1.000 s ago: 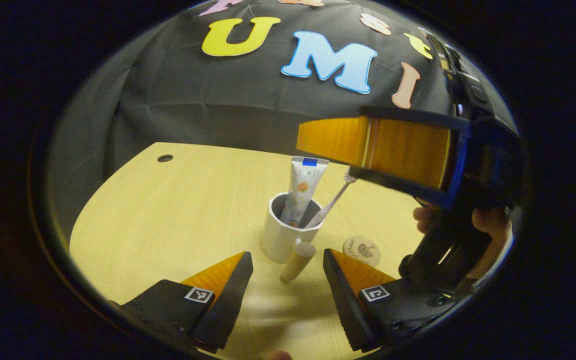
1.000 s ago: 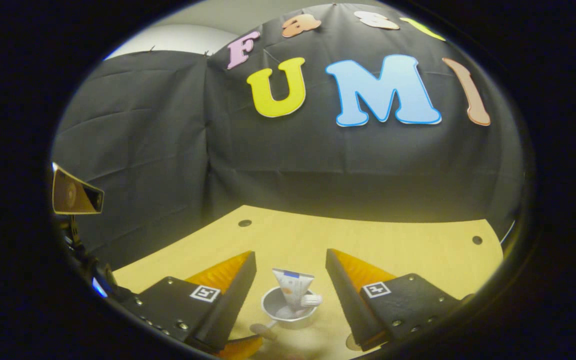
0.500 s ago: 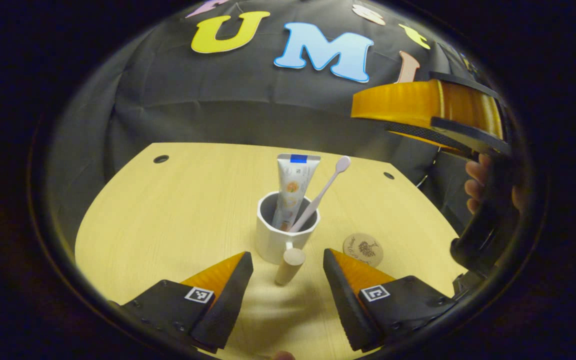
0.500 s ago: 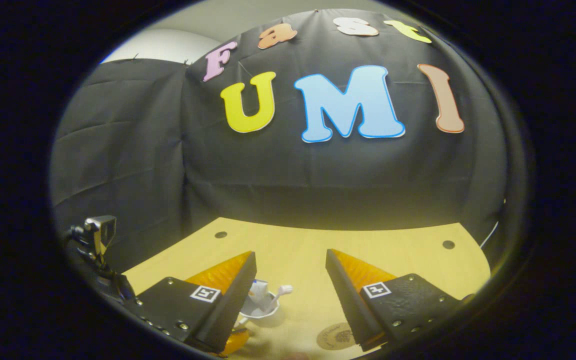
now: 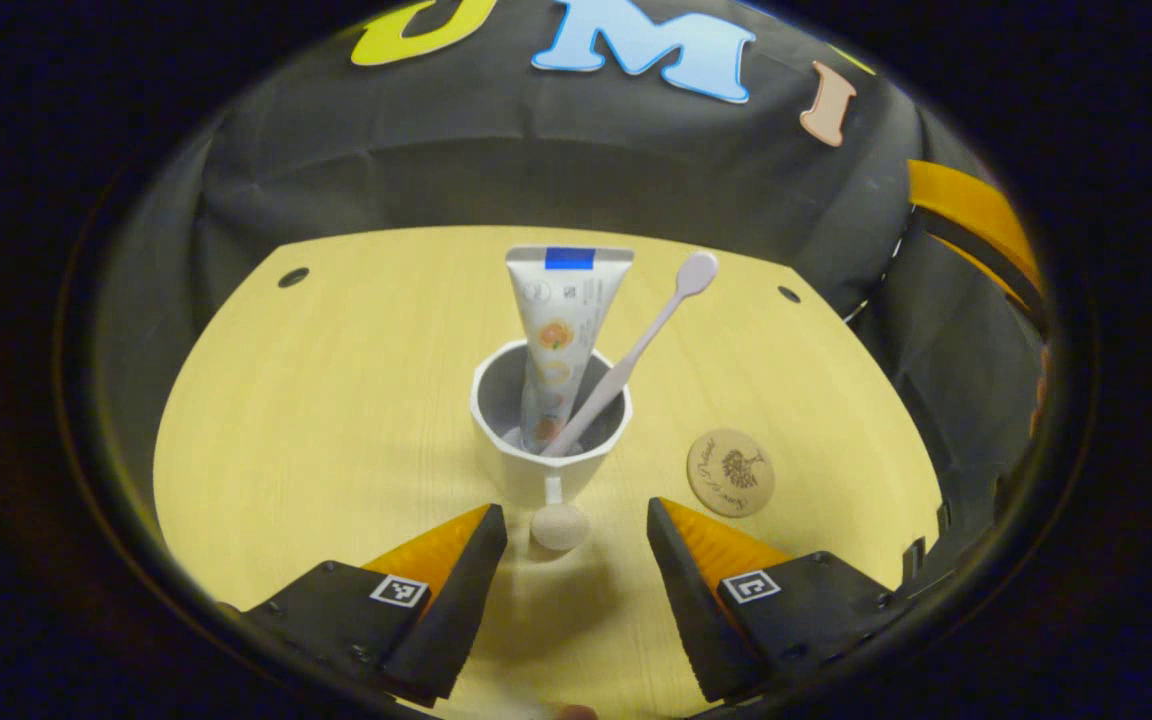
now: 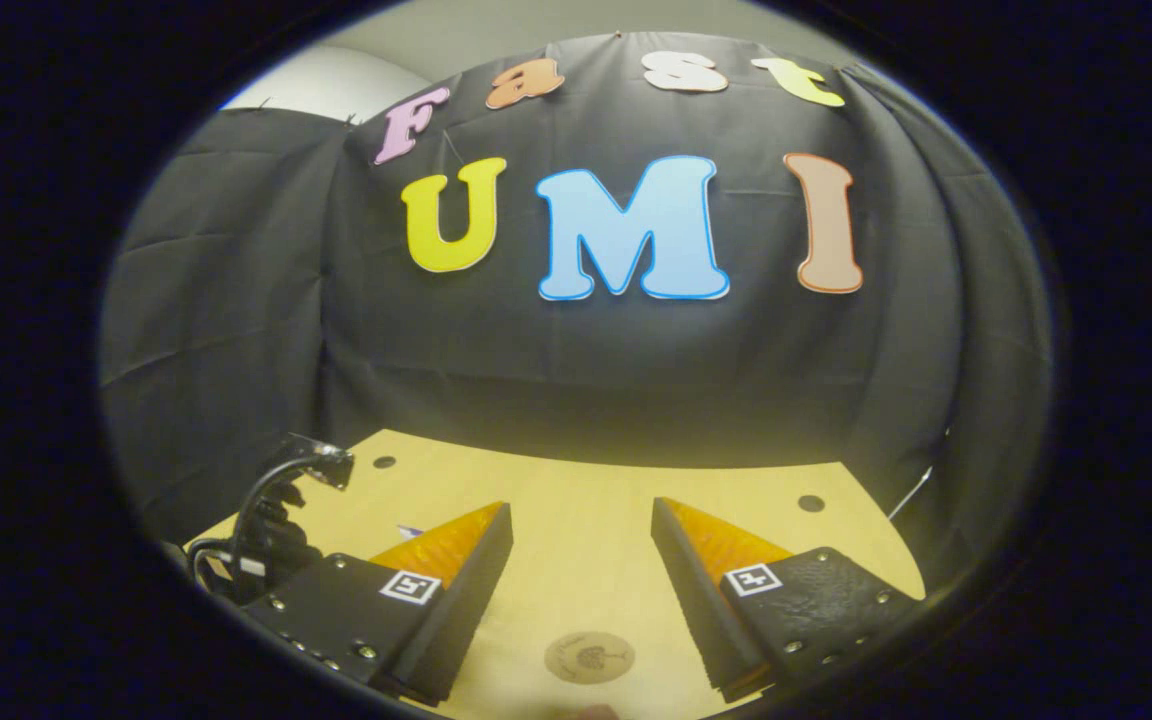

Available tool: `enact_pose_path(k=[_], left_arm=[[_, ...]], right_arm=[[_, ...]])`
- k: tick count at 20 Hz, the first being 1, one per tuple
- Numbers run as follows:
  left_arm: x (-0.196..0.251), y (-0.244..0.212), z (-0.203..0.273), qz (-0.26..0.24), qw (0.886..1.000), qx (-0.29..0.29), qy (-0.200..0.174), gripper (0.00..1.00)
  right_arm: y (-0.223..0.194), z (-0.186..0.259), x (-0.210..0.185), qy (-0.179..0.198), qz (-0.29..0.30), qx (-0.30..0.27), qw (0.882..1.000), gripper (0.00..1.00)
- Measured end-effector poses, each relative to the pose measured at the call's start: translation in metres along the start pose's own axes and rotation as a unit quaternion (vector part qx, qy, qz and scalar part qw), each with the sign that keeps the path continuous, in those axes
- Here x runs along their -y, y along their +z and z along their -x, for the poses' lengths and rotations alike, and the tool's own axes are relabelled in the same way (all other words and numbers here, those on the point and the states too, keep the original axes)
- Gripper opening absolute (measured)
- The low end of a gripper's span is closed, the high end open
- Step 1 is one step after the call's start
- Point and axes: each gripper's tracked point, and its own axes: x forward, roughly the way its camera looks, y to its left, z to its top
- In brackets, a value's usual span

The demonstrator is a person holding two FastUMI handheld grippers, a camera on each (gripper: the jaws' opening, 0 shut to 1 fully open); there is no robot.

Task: Put the toothbrush and toothpaste on the desktop into the cup, then pick up the cup and place it on the coaster on the desktop.

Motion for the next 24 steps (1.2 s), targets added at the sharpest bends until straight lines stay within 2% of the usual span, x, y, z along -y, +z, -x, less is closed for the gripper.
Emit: enact_pose_path(k=[4, 11, 17, 20, 22, 24], left_arm=[[-0.003, -0.001, -0.009, 0.004, 0.999, -0.05, 0.004, 0.91], [-0.003, -0.001, -0.024, -0.012, 0.994, -0.112, 0.017, 0.91], [-0.012, 0.005, -0.034, -0.036, 0.989, -0.141, 0.035, 0.91], [-0.013, 0.006, -0.036, -0.029, 0.988, -0.149, 0.039, 0.7], [-0.013, 0.005, -0.035, -0.032, 0.987, -0.15, 0.041, 0.68], [-0.016, 0.006, -0.035, -0.031, 0.987, -0.151, 0.049, 0.53]], right_arm=[[-0.014, 0.02, 0.017, -0.025, 0.012, -0.006, 1.0, 0.88], [-0.034, 0.043, 0.038, -0.04, -0.001, -0.027, 0.999, 0.88], [-0.051, 0.057, 0.056, -0.058, -0.019, -0.048, 0.997, 0.88], [-0.058, 0.061, 0.065, -0.069, -0.021, -0.056, 0.996, 0.88], [-0.06, 0.065, 0.069, -0.075, -0.028, -0.059, 0.995, 0.88], [-0.063, 0.067, 0.073, -0.079, -0.035, -0.062, 0.994, 0.88]])
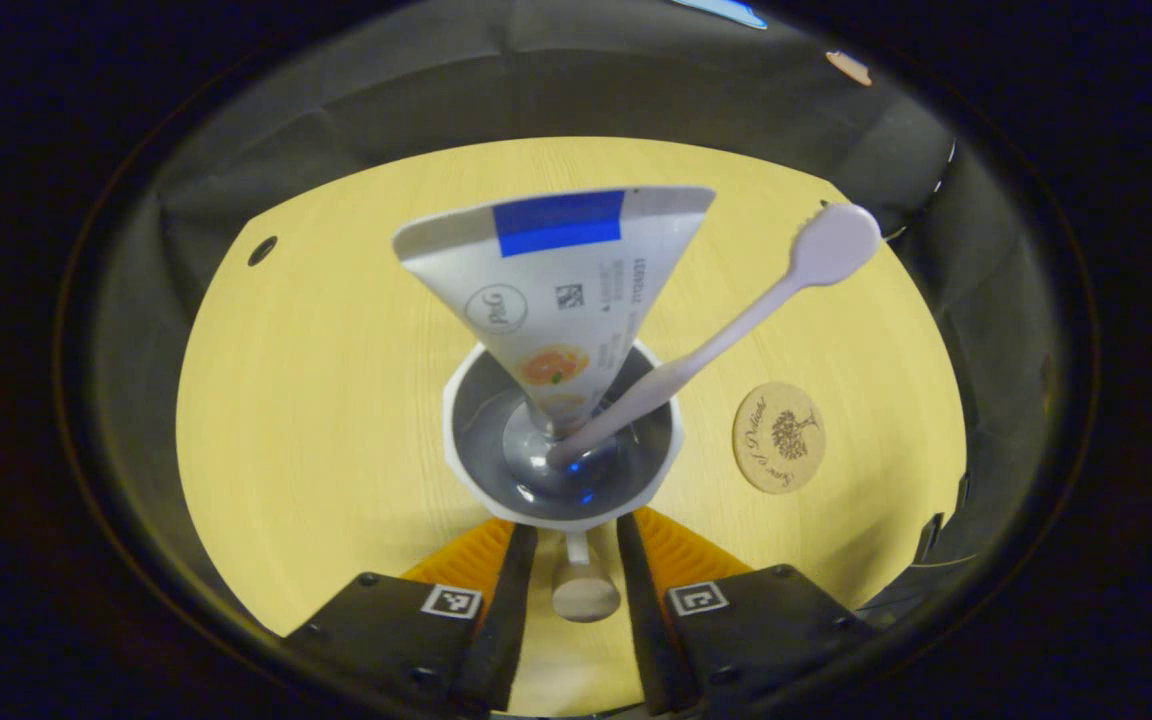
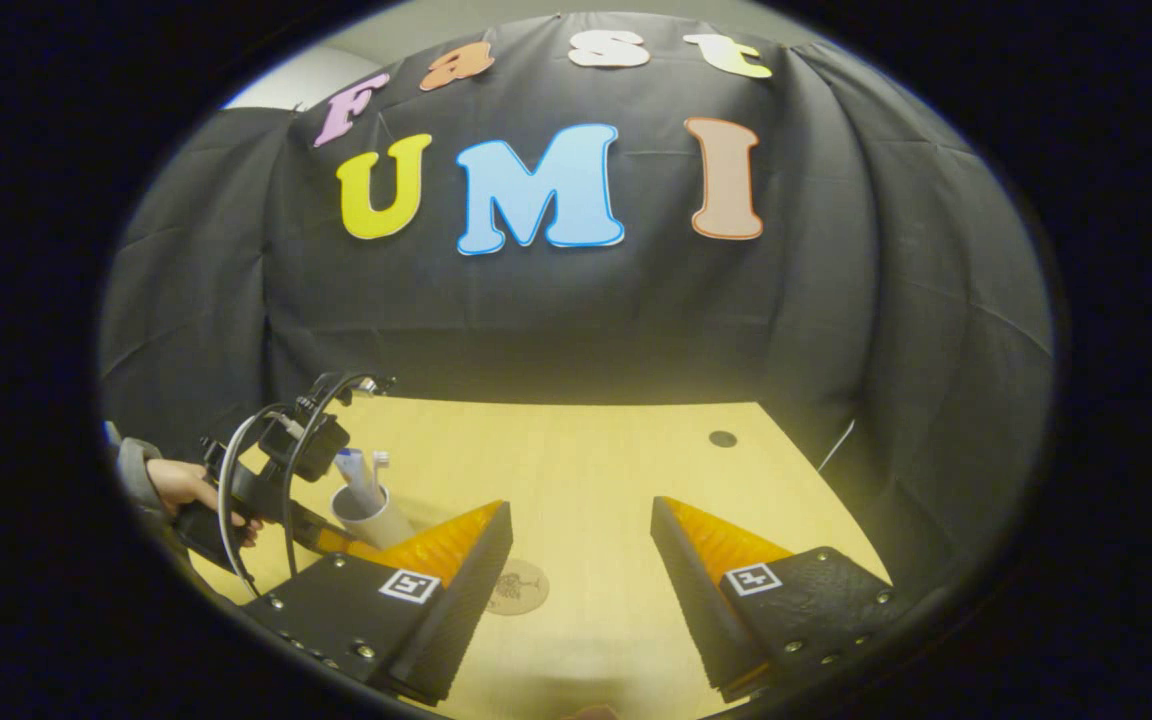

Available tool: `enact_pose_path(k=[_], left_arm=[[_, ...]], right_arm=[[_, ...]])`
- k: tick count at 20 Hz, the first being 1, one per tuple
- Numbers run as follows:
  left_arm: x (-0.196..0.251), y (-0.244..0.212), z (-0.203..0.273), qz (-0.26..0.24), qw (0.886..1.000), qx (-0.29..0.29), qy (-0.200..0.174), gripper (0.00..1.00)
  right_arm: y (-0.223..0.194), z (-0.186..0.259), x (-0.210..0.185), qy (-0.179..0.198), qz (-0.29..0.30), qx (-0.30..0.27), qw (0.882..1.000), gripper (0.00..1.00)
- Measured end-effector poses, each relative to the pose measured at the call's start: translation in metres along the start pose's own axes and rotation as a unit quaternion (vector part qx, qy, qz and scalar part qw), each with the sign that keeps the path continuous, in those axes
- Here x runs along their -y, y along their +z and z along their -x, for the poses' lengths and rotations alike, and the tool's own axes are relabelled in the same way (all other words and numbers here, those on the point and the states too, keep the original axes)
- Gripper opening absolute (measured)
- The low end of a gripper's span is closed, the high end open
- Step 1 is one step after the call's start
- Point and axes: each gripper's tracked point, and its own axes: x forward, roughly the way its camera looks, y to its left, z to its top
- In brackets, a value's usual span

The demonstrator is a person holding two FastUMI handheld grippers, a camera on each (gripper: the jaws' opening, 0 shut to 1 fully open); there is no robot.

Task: Put the toothbrush and toothpaste on the desktop into the cup, then pick up the cup and place it on the coaster on the desktop.

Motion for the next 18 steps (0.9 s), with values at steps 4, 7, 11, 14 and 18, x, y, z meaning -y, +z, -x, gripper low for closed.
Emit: enact_pose_path(k=[4, 7, 11, 14, 18], left_arm=[[-0.002, -0.005, 0.001, -0.014, 1.0, -0.013, 0.016, 0.35], [0.0, -0.001, 0.001, -0.009, 1.0, -0.001, 0.014, 0.32], [0.002, 0.001, 0.001, 0.005, 1.0, 0.023, 0.008, 0.3], [0.012, 0.002, 0.005, 0.012, 0.999, 0.036, -0.005, 0.31], [0.037, 0.009, 0.017, -0.011, 0.998, 0.051, -0.019, 0.31]], right_arm=[[-0.005, 0.0, 0.002, -0.002, -0.006, -0.009, 1.0, 0.84], [-0.006, 0.0, 0.002, 0.0, -0.007, -0.01, 1.0, 0.88], [-0.004, -0.001, 0.004, 0.001, -0.005, -0.007, 1.0, 0.88], [-0.003, -0.004, 0.007, 0.0, -0.003, -0.007, 1.0, 0.84], [0.001, -0.006, 0.009, 0.002, -0.007, -0.004, 1.0, 0.88]])
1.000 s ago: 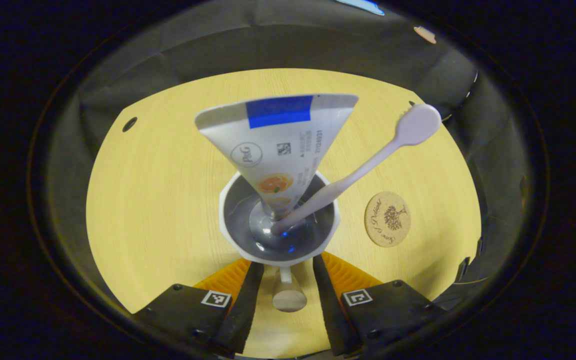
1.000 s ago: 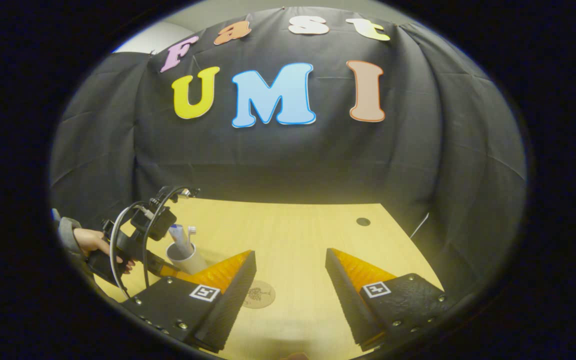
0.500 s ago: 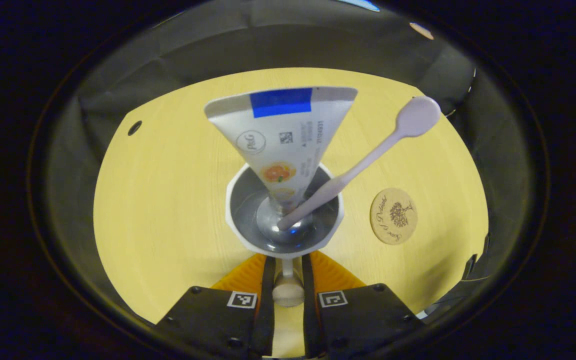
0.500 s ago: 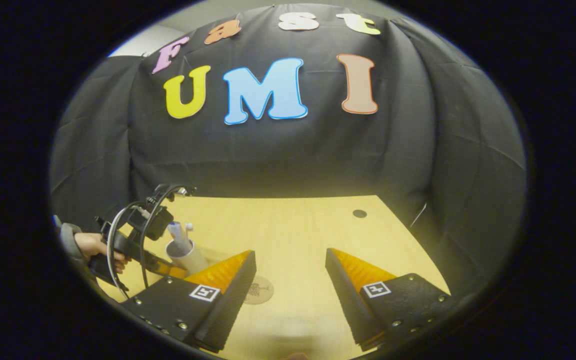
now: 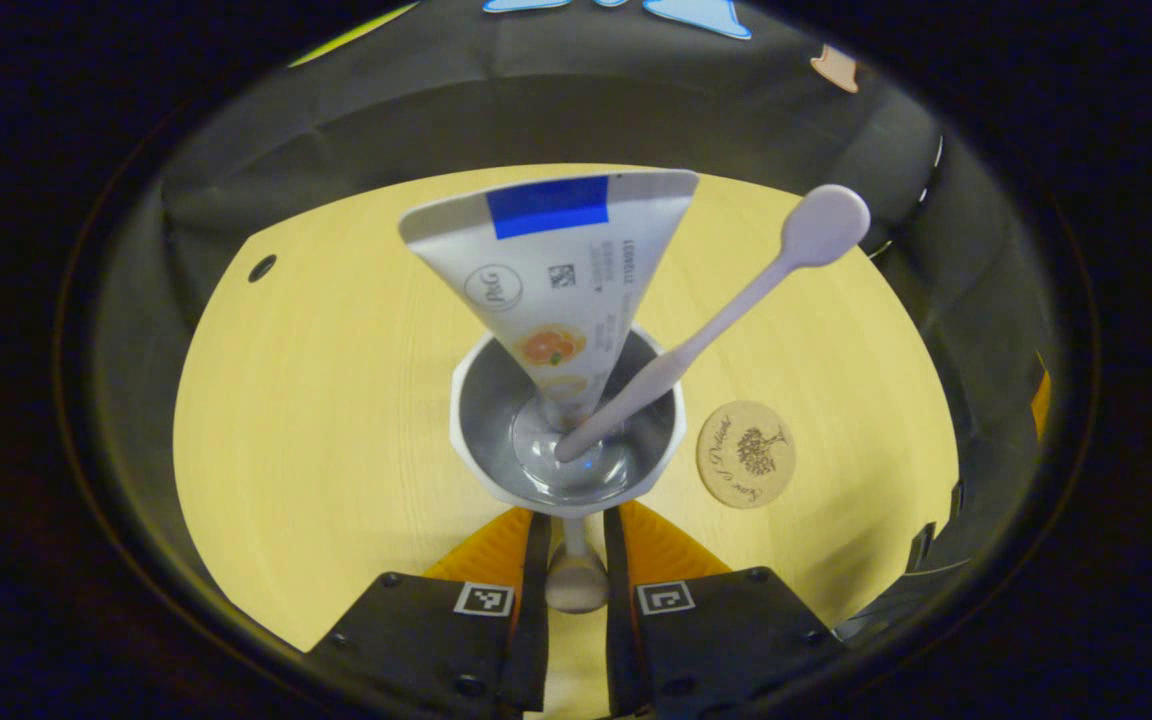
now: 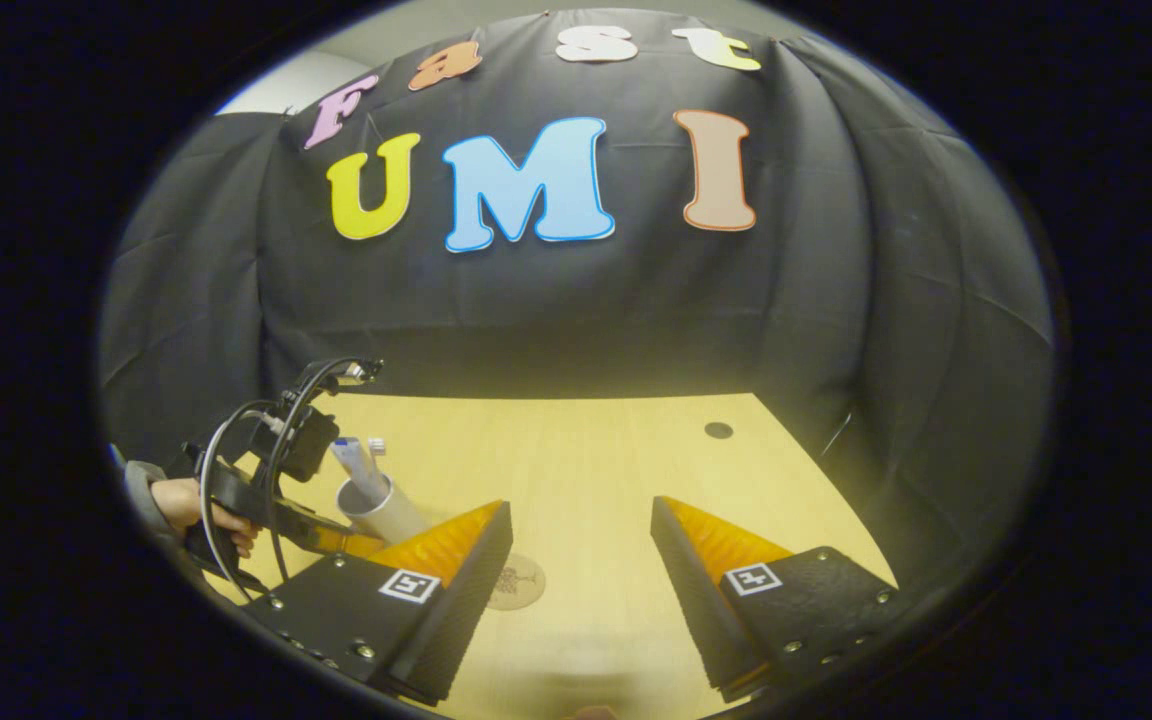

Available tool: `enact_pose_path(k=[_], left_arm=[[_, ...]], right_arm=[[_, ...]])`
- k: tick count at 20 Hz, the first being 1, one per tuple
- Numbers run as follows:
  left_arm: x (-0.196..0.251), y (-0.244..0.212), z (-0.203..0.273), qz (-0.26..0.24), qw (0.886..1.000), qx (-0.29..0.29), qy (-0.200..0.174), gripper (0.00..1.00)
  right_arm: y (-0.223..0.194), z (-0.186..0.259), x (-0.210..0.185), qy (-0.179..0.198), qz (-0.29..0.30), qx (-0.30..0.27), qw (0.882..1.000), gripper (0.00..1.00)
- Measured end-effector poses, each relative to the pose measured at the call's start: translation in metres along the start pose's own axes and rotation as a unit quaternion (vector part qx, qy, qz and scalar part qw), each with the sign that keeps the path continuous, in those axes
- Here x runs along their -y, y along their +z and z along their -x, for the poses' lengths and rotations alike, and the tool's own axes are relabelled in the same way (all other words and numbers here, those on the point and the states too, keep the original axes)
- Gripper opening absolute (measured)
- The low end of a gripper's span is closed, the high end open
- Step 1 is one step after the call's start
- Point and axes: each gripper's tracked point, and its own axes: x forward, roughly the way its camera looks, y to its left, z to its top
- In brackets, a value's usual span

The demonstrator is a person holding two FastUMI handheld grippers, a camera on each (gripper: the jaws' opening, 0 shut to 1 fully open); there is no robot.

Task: Put the toothbrush and toothpaste on the desktop into the cup, then pick up the cup and place it on the coaster on the desktop.

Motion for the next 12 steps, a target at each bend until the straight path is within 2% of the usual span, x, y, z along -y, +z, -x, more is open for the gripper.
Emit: enact_pose_path(k=[3, 4, 5, 12], left_arm=[[0.03, 0.002, 0.003, -0.016, 1.0, -0.001, -0.024, 0.3], [0.041, 0.004, 0.004, -0.019, 0.999, -0.002, -0.033, 0.3], [0.051, 0.005, 0.005, -0.024, 0.999, -0.005, -0.04, 0.3], [0.105, 0.006, 0.002, -0.059, 0.996, -0.015, -0.066, 0.3]], right_arm=[[0.0, 0.006, 0.002, -0.001, 0.001, 0.002, 1.0, 0.88], [0.0, 0.008, 0.004, -0.003, 0.002, 0.002, 1.0, 0.84], [-0.001, 0.009, 0.006, -0.004, 0.002, 0.003, 1.0, 0.88], [-0.004, 0.019, 0.024, -0.022, -0.005, 0.005, 1.0, 0.88]])
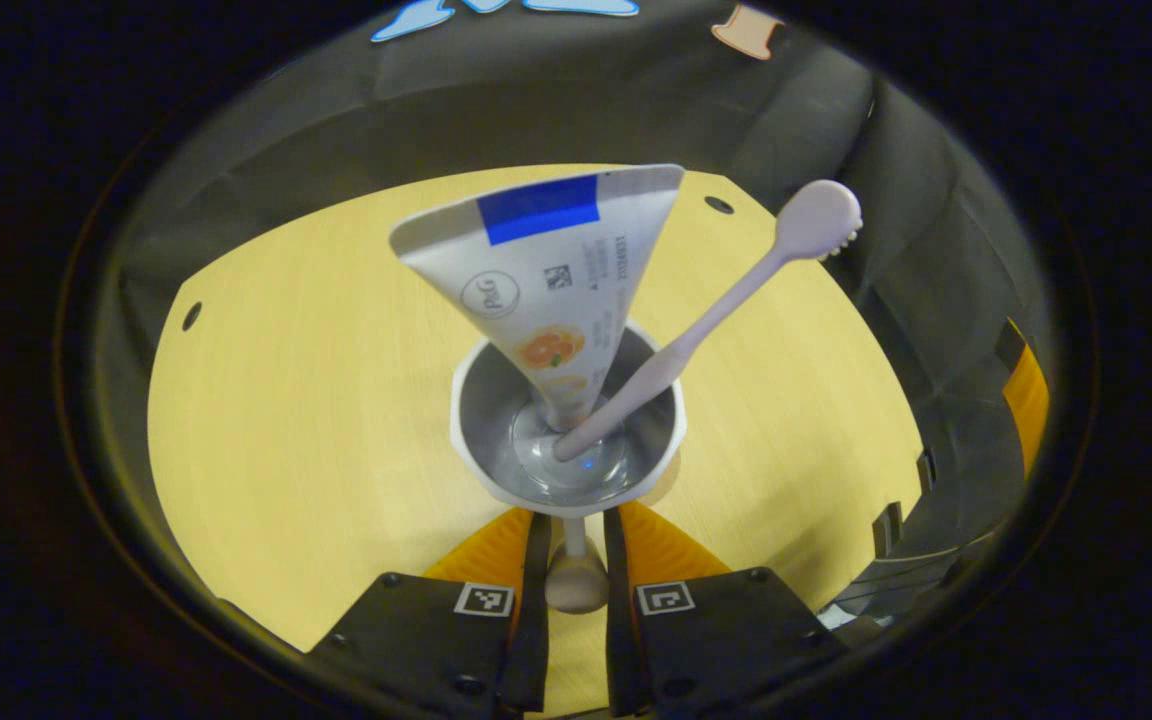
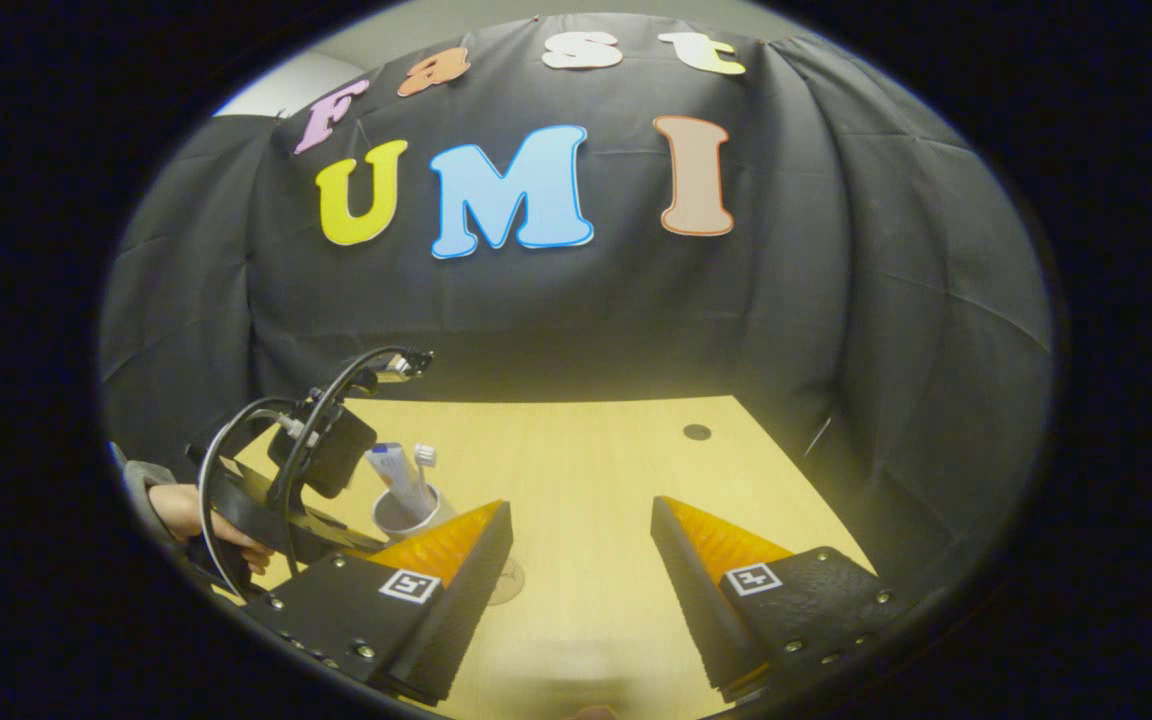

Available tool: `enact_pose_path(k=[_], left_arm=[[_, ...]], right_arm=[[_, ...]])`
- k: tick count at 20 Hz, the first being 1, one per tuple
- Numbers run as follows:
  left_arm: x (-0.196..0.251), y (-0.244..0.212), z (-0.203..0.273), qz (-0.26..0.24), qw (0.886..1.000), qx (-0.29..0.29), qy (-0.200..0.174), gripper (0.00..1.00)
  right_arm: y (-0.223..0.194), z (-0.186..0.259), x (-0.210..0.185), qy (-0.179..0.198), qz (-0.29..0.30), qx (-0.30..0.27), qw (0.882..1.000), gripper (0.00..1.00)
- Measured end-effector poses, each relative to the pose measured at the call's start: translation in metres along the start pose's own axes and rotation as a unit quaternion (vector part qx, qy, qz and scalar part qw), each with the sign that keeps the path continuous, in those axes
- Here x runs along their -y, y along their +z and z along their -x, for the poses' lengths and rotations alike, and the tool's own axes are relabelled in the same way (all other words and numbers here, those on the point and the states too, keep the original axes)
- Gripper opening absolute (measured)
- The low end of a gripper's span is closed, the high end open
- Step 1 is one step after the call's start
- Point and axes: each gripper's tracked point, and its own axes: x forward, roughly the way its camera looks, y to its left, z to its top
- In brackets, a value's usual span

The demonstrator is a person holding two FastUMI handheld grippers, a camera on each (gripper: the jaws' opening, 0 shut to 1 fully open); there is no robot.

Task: Put the toothbrush and toothpaste on the desktop into the cup, then pick up the cup and place it on the coaster on the desktop.

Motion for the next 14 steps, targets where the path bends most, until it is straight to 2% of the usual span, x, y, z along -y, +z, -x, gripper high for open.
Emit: enact_pose_path(k=[1, 3, 4, 9, 10, 11, 14], left_arm=[[0.006, -0.001, -0.001, -0.005, 1.0, -0.003, -0.002, 0.3], [0.015, -0.002, -0.005, -0.012, 1.0, -0.008, -0.003, 0.3], [0.018, -0.003, -0.008, -0.015, 1.0, -0.011, -0.002, 0.3], [0.022, -0.008, -0.016, -0.018, 0.999, -0.028, 0.01, 0.3], [0.022, -0.009, -0.018, -0.017, 0.999, -0.03, 0.013, 0.3], [0.021, -0.01, -0.019, -0.017, 0.999, -0.034, 0.015, 0.3], [0.022, -0.013, -0.021, -0.021, 0.999, -0.041, 0.024, 0.29]], right_arm=[[0.0, 0.001, 0.003, -0.003, -0.002, 0.0, 1.0, 0.84], [-0.001, 0.003, 0.009, -0.007, -0.005, 0.001, 1.0, 0.84], [-0.001, 0.004, 0.012, -0.008, -0.007, 0.002, 1.0, 0.88], [-0.005, 0.01, 0.025, -0.009, -0.012, -0.001, 1.0, 0.88], [-0.005, 0.011, 0.027, -0.009, -0.013, -0.001, 1.0, 0.84], [-0.005, 0.01, 0.029, -0.008, -0.012, -0.001, 1.0, 0.88], [-0.004, 0.012, 0.033, -0.004, -0.01, 0.001, 1.0, 0.88]])
